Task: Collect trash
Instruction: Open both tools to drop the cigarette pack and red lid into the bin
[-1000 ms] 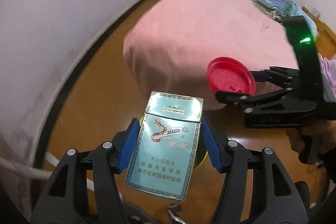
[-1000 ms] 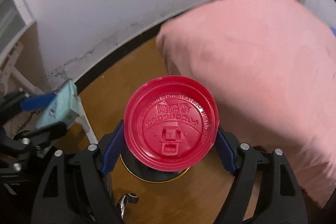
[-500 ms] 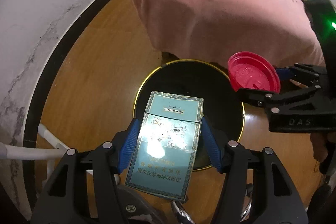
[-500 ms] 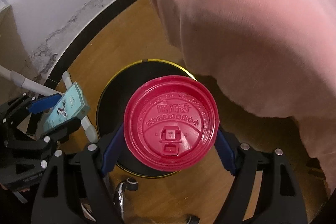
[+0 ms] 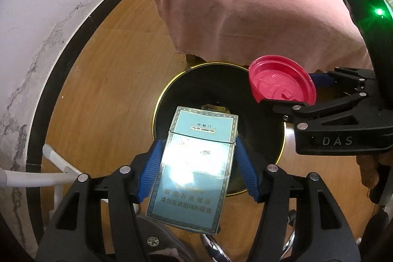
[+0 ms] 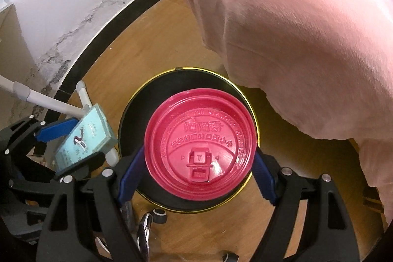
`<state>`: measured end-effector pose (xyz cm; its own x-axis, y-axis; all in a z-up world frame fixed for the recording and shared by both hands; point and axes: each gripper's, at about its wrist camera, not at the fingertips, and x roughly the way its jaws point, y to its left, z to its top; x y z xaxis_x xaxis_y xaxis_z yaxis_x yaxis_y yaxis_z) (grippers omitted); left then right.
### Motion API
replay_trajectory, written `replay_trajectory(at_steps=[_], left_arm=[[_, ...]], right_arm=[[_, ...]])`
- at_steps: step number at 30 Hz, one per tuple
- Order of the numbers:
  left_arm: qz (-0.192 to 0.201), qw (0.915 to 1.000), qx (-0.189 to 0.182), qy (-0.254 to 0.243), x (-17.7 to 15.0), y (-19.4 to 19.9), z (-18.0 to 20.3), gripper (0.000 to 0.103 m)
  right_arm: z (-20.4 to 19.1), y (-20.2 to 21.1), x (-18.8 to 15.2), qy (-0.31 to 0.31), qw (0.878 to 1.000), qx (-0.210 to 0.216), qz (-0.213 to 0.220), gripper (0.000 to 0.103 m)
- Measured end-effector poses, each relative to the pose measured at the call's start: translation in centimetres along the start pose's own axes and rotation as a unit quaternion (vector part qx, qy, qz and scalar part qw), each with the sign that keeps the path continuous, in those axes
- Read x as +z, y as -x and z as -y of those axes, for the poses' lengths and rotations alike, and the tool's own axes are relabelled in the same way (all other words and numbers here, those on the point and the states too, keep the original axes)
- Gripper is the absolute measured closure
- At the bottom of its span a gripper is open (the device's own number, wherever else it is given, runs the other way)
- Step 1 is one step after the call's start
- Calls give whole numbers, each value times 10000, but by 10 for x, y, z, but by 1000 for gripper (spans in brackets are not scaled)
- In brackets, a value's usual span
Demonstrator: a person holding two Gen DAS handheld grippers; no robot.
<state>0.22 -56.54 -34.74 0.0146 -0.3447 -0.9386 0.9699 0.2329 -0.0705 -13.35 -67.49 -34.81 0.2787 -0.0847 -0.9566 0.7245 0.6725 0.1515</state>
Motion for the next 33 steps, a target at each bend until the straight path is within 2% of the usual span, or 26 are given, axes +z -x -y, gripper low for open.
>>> replay_trajectory(at_steps=[1, 2, 3, 4, 5, 15, 19, 22, 27, 30, 33], left_arm=[[-6, 10000, -35, 7, 0, 0, 1, 44], [-40, 9999, -122, 28, 0, 0, 1, 40], [-109, 9998, -181, 36, 1, -1, 2, 32], [-142, 9997, -170, 32, 1, -1, 3, 13], [-98, 9999, -113, 16, 0, 1, 4, 9], [5, 9998, -134, -170, -3, 10, 13, 9], [179, 9994, -93, -289, -1, 26, 19, 9], [403, 9983, -90, -421, 5, 50, 26, 9], [743, 9959, -260, -446, 23, 110, 34, 9], [1204, 9901, -423, -579, 30, 175, 41, 9], [1618, 9829, -528, -705, 25, 237, 40, 9]], right_arm=[[-1, 0, -1, 4, 10000, 18, 4, 24], [-1, 2, 0, 0, 10000, 67, 2, 23], [-1, 3, 1, -24, 10000, 94, -2, 21], [-1, 4, 3, -59, 9999, 147, -26, 14], [0, 5, 4, -87, 9998, 162, -23, 12], [-2, 20, 5, -89, 9999, 80, 60, 11], [-1, 34, 7, -68, 9999, -63, 122, 11], [0, 65, 12, -16, 9992, -250, 316, 11], [0, 155, 25, 0, 9937, -327, 1072, 10], [-13, 224, 30, 140, 9861, -186, 1644, 7], [-40, 274, 33, 468, 9786, -137, 1999, 7]])
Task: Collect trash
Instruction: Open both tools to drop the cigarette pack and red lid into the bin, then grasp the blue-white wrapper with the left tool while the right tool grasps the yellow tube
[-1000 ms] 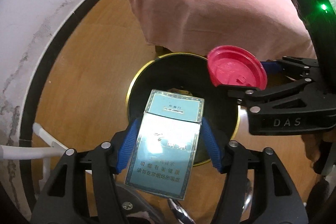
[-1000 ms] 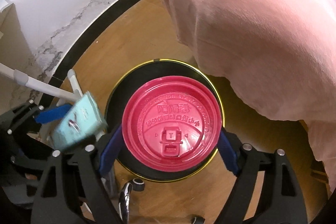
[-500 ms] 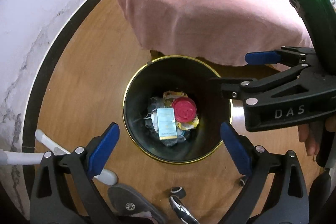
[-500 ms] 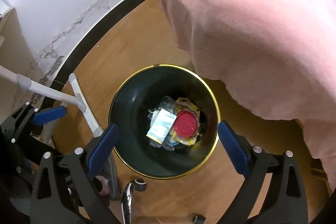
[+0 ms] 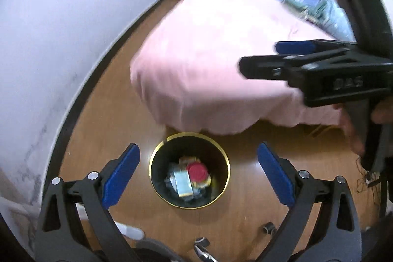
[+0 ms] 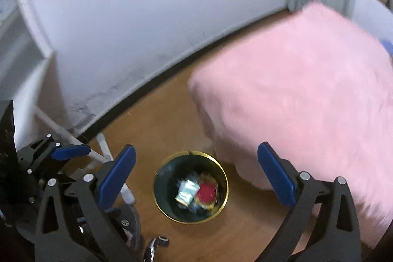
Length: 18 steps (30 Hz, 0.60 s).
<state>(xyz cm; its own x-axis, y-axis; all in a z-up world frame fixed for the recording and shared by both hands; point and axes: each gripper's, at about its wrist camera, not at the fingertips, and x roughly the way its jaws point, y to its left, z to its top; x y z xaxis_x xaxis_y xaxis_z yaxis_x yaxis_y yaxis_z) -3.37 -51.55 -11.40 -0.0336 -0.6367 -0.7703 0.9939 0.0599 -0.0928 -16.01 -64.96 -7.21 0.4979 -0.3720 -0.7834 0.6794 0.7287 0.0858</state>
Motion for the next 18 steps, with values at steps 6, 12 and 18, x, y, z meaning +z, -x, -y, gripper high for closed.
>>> replay_trajectory(at_steps=[6, 12, 18], left_arm=[[545, 9955, 770, -103, -18, 118, -33, 9], [602, 9684, 2382, 416, -103, 241, -130, 9], [159, 9167, 3751, 1370, -210, 337, -228, 9]], right_arm=[[-100, 54, 38, 941, 9920, 592, 596, 7], [-237, 47, 58, 1740, 9682, 1673, 655, 7], [-417, 8, 49, 2817, 9205, 2706, 111, 7]])
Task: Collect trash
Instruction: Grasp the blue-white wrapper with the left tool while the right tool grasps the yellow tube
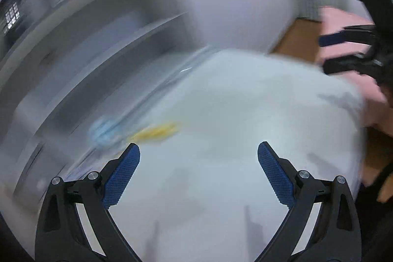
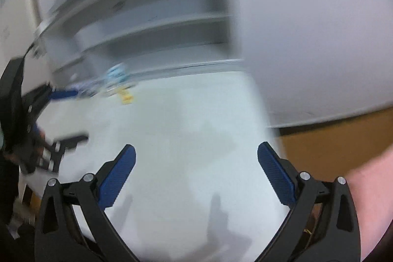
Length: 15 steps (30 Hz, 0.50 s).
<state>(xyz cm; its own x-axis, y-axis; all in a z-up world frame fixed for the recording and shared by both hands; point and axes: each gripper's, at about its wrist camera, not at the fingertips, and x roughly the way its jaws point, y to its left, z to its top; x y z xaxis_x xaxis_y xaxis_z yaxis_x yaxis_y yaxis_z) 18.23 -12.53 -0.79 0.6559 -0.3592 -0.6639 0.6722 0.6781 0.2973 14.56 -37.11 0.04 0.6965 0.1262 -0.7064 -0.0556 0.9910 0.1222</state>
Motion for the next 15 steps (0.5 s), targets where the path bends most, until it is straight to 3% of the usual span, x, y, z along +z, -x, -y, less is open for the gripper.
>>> replay_trajectory(at_steps=[4, 7, 11, 15], left_arm=[[-246, 9966, 604, 500, -45, 3, -89, 9], [-253, 9949, 829, 507, -64, -1, -131, 9], [-318, 9953, 749, 527, -66, -20, -166, 9], [-316, 9976, 422, 451, -70, -43, -185, 9]], right_arm=[[-77, -83, 35, 822, 9940, 449, -565, 7], [-119, -136, 56, 1342, 9857, 561, -850, 7], [-144, -191, 72, 1771, 9758, 487, -1189, 7], [-143, -217, 88, 1663, 9761, 500, -1304, 8]])
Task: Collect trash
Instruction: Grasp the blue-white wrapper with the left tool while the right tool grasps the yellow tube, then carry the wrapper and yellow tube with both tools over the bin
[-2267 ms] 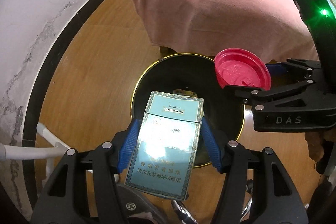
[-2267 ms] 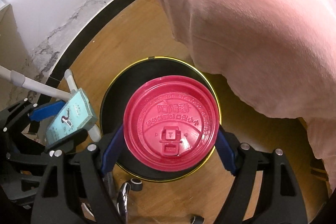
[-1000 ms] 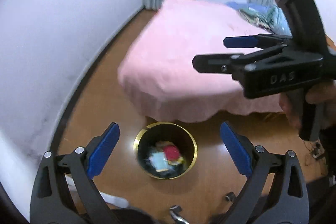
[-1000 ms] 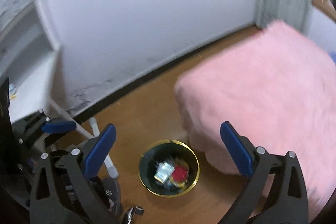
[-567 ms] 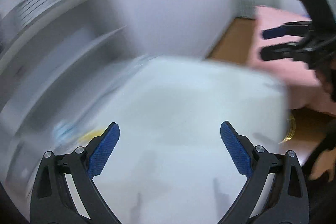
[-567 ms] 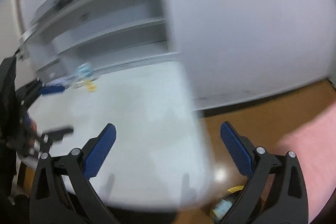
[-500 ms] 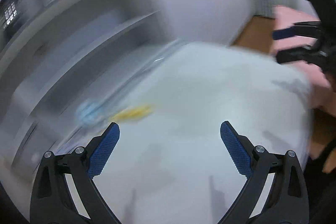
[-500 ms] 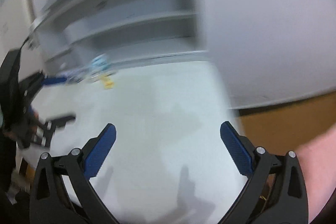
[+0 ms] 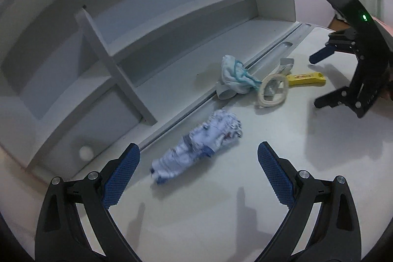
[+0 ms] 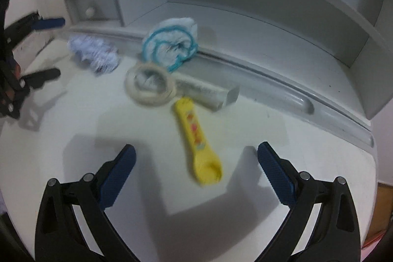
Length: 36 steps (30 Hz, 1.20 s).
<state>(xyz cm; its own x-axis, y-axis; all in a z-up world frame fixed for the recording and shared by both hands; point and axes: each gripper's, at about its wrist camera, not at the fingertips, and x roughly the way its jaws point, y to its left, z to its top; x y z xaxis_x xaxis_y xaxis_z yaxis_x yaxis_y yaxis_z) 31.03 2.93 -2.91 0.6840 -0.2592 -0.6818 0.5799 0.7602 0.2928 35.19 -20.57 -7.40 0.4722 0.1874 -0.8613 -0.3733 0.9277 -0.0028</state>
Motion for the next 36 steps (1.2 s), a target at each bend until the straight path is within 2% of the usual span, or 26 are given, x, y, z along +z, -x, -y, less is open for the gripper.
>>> replay_trajectory(at_steps=[3, 5, 6, 8, 9, 10, 13, 15, 17, 18, 20, 24, 29, 33, 36], left_arm=[[-48, 9995, -305, -66, 5, -18, -7, 9], [-47, 9990, -407, -160, 6, -30, -14, 9], [-57, 9987, -460, -200, 5, -33, -14, 9], [-79, 9983, -492, -304, 7, -43, -15, 9], [-98, 9982, -471, -351, 8, -46, -14, 9], [-138, 9979, -458, -440, 8, -50, -11, 9], [-227, 9973, -281, -645, 9, -59, -5, 10], [-188, 9972, -312, -655, 10, -59, -3, 18], [-229, 9969, -407, -640, 10, -59, 0, 46], [-270, 9968, -412, -626, 10, -59, 0, 54], [-417, 9970, -310, -574, 12, -58, 2, 76], [-360, 9991, -102, -221, 15, -39, 11, 79], [-371, 9987, 289, 190, 9, 14, 68, 80], [-184, 9995, 55, 261, 11, 48, 130, 80], [-40, 9994, -315, 171, 26, 54, 181, 80]], right_arm=[[5, -1, 5, -42, 10000, 27, 34, 12], [3, -4, 7, 17, 10000, 71, 63, 19], [2, -3, 8, 39, 9999, 94, 83, 26], [0, -1, 10, 52, 9998, 129, 137, 48], [-1, 0, 11, 44, 9997, 158, 166, 78], [-1, 0, 12, 23, 9997, 194, 160, 90], [0, 2, 11, 31, 9996, 147, 219, 90], [1, 3, 8, -14, 9996, 173, 228, 90], [0, 5, 6, -31, 9995, 190, 230, 90], [0, 6, 6, -35, 9995, 196, 228, 90], [-1, 10, 1, -65, 9995, 206, 240, 90], [0, 27, -13, -147, 9991, 218, 330, 90], [3, 60, -45, -355, 9979, 193, 501, 90], [11, 92, -80, -581, 9964, 62, 618, 90], [22, 117, -114, -773, 9947, -140, 670, 90]])
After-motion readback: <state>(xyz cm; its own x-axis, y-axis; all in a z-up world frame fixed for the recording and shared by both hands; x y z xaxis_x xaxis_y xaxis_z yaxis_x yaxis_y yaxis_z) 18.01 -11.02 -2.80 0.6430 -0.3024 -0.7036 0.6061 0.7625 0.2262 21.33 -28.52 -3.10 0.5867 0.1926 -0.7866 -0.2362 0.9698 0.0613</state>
